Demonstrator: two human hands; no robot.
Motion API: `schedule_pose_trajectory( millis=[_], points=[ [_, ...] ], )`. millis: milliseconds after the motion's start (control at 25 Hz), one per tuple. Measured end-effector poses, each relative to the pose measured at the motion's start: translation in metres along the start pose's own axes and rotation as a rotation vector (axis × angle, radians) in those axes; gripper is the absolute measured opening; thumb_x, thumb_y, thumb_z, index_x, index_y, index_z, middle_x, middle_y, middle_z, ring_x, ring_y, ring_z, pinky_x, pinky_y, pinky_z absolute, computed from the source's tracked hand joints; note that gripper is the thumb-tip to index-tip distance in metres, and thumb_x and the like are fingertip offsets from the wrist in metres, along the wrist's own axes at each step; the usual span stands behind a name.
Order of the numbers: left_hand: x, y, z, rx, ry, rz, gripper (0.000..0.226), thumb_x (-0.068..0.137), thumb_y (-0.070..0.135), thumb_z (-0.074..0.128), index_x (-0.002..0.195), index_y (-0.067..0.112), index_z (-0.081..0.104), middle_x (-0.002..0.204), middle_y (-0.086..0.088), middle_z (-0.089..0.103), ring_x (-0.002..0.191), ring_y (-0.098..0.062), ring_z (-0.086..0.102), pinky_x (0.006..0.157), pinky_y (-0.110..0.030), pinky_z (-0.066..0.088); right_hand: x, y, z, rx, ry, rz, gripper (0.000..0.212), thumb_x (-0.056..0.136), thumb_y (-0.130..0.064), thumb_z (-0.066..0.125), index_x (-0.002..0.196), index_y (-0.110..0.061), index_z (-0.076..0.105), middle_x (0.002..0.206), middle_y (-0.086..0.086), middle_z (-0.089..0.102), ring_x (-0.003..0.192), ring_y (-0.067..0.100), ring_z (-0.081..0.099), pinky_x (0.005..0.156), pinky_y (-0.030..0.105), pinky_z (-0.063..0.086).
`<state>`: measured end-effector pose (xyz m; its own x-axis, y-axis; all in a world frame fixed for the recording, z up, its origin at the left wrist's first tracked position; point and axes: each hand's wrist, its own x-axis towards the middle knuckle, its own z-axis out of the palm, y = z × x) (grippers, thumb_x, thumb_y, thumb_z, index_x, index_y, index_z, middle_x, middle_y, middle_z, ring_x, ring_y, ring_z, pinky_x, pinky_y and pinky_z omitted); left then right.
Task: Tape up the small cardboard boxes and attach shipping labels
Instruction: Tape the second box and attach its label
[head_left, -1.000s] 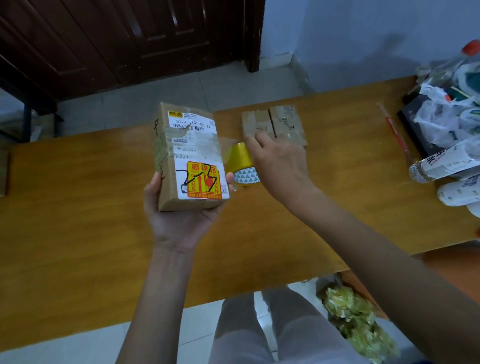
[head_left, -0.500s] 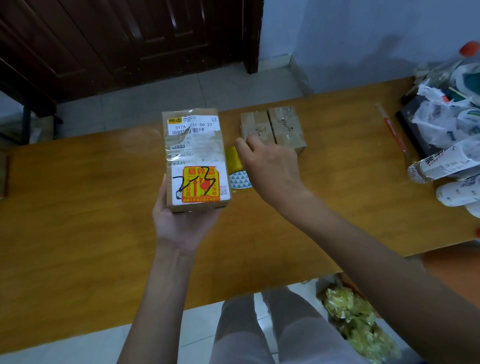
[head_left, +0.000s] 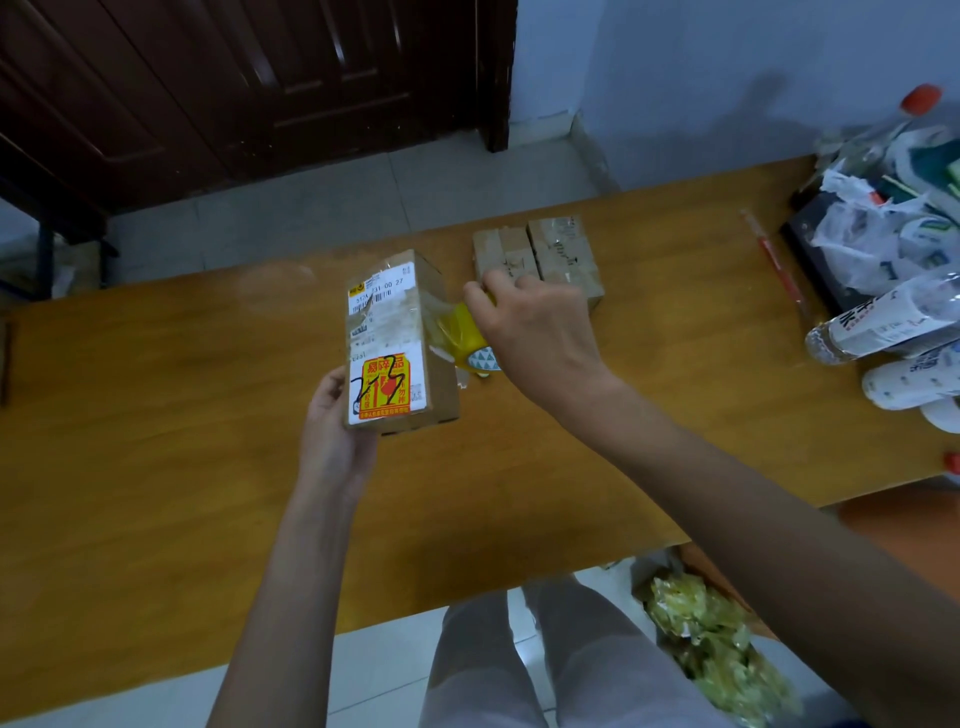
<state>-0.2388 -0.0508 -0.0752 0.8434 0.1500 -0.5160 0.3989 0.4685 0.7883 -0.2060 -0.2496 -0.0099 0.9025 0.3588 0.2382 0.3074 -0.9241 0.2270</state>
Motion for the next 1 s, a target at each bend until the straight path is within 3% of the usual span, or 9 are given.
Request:
schedule_pose_trajectory(
  millis=[160, 280, 360, 400, 480, 640, 800, 920, 1000],
  points=[
    [0.004, 0.012, -0.01, 0.274, 0.016, 0.057, 0.025, 0.095, 0.002, 0.049, 0.086, 0.015, 0.068, 0.078, 0.002, 0.075, 0.069, -0.009, 0.068, 0.06, -0.02, 0.052, -0.008, -0.003, 0.005, 0.008, -0.04, 0.023, 0.035, 0.074, 0.011, 0.05, 0.091, -0.017, 0.061, 0.074, -0.004, 0.056, 0.052, 0.013, 0.038, 0.045, 0.025, 0.024],
    [0.001, 0.027, -0.008, 0.382, -0.043, -0.016, 0.024, 0.093, 0.029, 0.051, 0.095, 0.013, 0.068, 0.083, 0.0, 0.076, 0.08, -0.017, 0.069, 0.073, -0.029, 0.052, -0.009, -0.003, 0.004, -0.01, -0.049, 0.03, 0.033, 0.073, 0.011, 0.051, 0.085, -0.018, 0.06, 0.07, -0.004, 0.054, 0.05, 0.012, 0.037, 0.045, 0.024, 0.024],
    [-0.003, 0.032, 0.001, 0.622, -0.129, -0.076, 0.071, 0.069, 0.064, 0.068, 0.119, 0.015, 0.056, 0.1, 0.002, 0.073, 0.093, -0.016, 0.068, 0.083, -0.034, 0.052, -0.007, -0.005, 0.001, -0.027, -0.051, 0.032, 0.032, 0.069, 0.01, 0.053, 0.08, -0.019, 0.059, 0.068, -0.005, 0.053, 0.049, 0.012, 0.035, 0.045, 0.023, 0.022],
    [-0.006, 0.031, 0.008, 0.726, -0.13, -0.079, 0.096, 0.053, 0.072, 0.074, 0.128, 0.019, 0.045, 0.109, 0.007, 0.067, 0.098, -0.012, 0.065, 0.085, -0.033, 0.051, -0.007, -0.006, 0.002, -0.027, -0.058, 0.028, 0.03, 0.071, 0.009, 0.054, 0.081, -0.019, 0.059, 0.069, -0.006, 0.053, 0.049, 0.012, 0.035, 0.044, 0.023, 0.023],
    [-0.008, 0.021, 0.022, 0.851, -0.083, -0.012, 0.113, 0.046, 0.064, 0.085, 0.138, 0.029, 0.03, 0.116, 0.014, 0.053, 0.102, -0.007, 0.056, 0.08, -0.027, 0.048, -0.01, -0.01, 0.005, 0.001, -0.063, 0.02, 0.025, 0.078, 0.005, 0.053, 0.085, -0.019, 0.059, 0.073, -0.005, 0.056, 0.051, 0.012, 0.036, 0.044, 0.024, 0.025],
    [-0.004, -0.001, 0.018, 0.67, -0.017, -0.03, 0.087, 0.072, 0.03, 0.085, 0.142, 0.019, 0.034, 0.122, 0.006, 0.054, 0.095, -0.005, 0.058, 0.067, -0.021, 0.044, -0.013, 0.0, 0.012, 0.138, -0.062, 0.069, 0.028, 0.073, -0.002, 0.063, 0.097, -0.017, 0.061, 0.089, -0.002, 0.061, 0.068, 0.016, 0.05, 0.047, 0.026, 0.032],
    [-0.007, -0.001, 0.01, 0.529, -0.041, -0.037, 0.095, 0.056, 0.047, 0.082, 0.137, 0.024, 0.039, 0.119, 0.014, 0.058, 0.097, -0.008, 0.064, 0.063, -0.021, 0.046, -0.022, 0.028, 0.027, 0.613, -0.032, 0.369, 0.041, 0.072, -0.021, 0.076, 0.109, -0.014, 0.061, 0.099, 0.001, 0.063, 0.091, 0.019, 0.054, 0.06, 0.031, 0.045],
    [-0.008, -0.001, 0.018, 0.479, -0.059, 0.001, 0.097, 0.051, 0.054, 0.079, 0.135, 0.025, 0.041, 0.122, 0.01, 0.059, 0.102, -0.012, 0.065, 0.066, -0.021, 0.049, -0.026, 0.02, 0.034, 1.023, -0.037, 0.526, 0.03, 0.085, -0.006, 0.065, 0.111, -0.005, 0.052, 0.09, 0.004, 0.055, 0.076, 0.014, 0.052, 0.059, 0.025, 0.037],
    [-0.008, 0.001, 0.023, 0.483, -0.051, 0.023, 0.092, 0.057, 0.049, 0.079, 0.137, 0.024, 0.041, 0.124, 0.008, 0.058, 0.104, -0.014, 0.064, 0.07, -0.024, 0.048, -0.021, 0.016, 0.031, 1.014, 0.027, 0.508, 0.03, 0.082, 0.005, 0.062, 0.108, -0.005, 0.051, 0.088, 0.002, 0.052, 0.075, 0.015, 0.051, 0.059, 0.022, 0.033]
  ],
)
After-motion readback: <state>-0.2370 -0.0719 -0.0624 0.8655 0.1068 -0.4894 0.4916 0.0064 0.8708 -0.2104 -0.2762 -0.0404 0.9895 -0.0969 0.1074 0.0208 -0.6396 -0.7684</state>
